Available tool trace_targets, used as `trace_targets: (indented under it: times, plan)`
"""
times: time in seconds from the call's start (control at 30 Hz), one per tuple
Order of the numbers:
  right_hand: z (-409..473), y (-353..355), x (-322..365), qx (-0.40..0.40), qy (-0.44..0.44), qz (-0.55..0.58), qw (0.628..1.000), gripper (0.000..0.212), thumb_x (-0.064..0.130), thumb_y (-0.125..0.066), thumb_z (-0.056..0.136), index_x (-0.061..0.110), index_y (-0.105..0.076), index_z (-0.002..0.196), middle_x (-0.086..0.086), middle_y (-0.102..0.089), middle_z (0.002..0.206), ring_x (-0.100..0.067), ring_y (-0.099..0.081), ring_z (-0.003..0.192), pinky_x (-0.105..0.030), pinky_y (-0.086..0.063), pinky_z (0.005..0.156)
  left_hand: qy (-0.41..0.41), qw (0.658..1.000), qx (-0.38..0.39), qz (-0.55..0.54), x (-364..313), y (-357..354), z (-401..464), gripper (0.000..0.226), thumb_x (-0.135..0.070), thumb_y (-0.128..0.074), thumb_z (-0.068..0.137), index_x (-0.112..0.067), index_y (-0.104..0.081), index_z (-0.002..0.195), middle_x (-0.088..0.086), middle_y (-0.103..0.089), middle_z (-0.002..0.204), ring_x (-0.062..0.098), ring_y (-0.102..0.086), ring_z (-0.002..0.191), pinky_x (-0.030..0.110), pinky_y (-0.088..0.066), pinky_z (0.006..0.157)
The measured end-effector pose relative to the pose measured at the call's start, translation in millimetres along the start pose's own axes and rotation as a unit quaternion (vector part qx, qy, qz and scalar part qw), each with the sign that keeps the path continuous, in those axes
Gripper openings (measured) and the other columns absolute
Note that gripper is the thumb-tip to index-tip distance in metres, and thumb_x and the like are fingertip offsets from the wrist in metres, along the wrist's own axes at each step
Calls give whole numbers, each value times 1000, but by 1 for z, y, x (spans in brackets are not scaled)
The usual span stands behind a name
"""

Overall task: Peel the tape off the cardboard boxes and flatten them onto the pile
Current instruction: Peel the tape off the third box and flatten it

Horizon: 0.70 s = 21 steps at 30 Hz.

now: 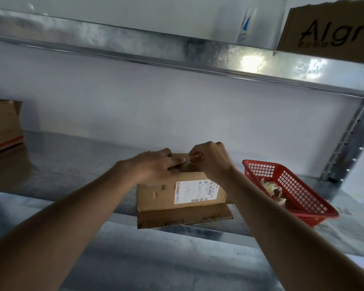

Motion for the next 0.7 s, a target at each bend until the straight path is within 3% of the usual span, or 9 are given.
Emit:
trace_targets:
  times: [0.13,0.23,0.37,0.53,0.7]
  plan:
    - [4,-6,-3,79,-21,-7,997,19,20,-61,101,18,-80,101,-6,-75,97,-24,-69,86,-50,-61,80,10,999,-21,35,-5,0,-2,54,-64,-27,104,-49,-33,156,1,-46,140,27,-55,117,50,-46,102]
    - [6,-6,0,89,-20,-16,996,19,13,-66,98,24,-81,103,-1,-74,97,-21,-69,85,-46,-63,77,-5,998,-44,45,-12,0,-2,55,-70,-27,102,-45,-44,148,0,-53,122,19,-56,102,44,-49,92]
    - [8,-1,-3,19,-51,19,998,24,6,-79,86,28,-82,94,12,-75,90,-8,-70,83,-30,-63,78,-20,996,-83,35,-12,-1,-1,53,-71,-36,100,-43,-53,141,-8,-55,104,10,-57,85,35,-54,77]
    - [-7,20,-37,-130,-128,133,974,23,-3,-80,84,19,-83,89,10,-74,78,3,-67,70,-2,-48,58,-19,996,-87,20,-2,-2,2,66,-76,-36,97,-37,-50,147,-8,-56,117,13,-59,95,35,-55,77]
    - [-14,28,-49,-154,-141,160,965,18,4,-83,84,15,-81,99,7,-74,80,4,-66,71,0,-44,54,-14,998,-61,-16,-8,2,11,48,-67,-50,97,-31,-60,127,-9,-55,108,11,-60,89,36,-56,74]
Point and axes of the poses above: each hand's wrist, its own z-axis towards the middle knuckle, its own y-axis out of the back of the hand, x = y × z, the point moved 7 cm from there along z, towards the middle knuckle
